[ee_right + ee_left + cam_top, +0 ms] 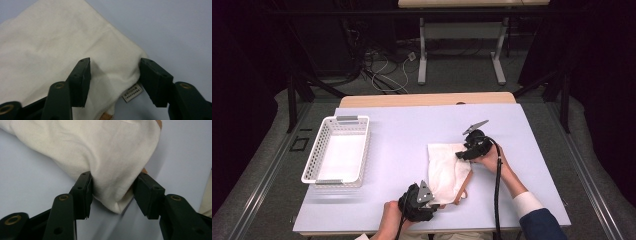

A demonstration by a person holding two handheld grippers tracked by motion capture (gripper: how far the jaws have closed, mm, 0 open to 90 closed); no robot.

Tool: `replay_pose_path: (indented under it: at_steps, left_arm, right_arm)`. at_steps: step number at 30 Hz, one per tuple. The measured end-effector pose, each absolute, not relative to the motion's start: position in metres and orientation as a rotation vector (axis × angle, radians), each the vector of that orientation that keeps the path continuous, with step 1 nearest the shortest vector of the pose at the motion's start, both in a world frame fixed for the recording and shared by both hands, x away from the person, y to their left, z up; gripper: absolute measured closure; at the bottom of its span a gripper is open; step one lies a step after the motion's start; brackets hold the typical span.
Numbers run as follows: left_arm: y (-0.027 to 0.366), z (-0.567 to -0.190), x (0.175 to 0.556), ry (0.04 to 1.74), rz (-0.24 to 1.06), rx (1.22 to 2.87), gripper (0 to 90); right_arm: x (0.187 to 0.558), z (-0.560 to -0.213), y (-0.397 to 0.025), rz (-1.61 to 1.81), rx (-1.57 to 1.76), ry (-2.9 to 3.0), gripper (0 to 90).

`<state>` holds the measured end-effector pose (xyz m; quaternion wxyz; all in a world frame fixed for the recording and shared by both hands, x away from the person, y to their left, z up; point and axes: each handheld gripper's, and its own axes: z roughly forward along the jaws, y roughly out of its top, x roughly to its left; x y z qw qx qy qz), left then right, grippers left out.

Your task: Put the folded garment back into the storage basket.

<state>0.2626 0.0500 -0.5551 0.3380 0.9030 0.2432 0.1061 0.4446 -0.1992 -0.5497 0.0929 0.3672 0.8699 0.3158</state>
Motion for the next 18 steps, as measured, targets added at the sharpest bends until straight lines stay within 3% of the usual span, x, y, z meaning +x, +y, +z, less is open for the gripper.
replay_pose_path:
  at_steps: [11,18]
  left_arm:
    - [0.051,-0.5555,0.2619,0.641,0.264,2.345,63.6]
    - [0.0532,-0.5555,0.2643,0.646,0.255,2.333,72.3]
  right_arm:
    - [0.4394,-0.5484,-0.1953,0.959,1.121,2.597,77.9]
    - [0.4361,-0.5486,-0.1949,0.974,1.153,2.584,84.2]
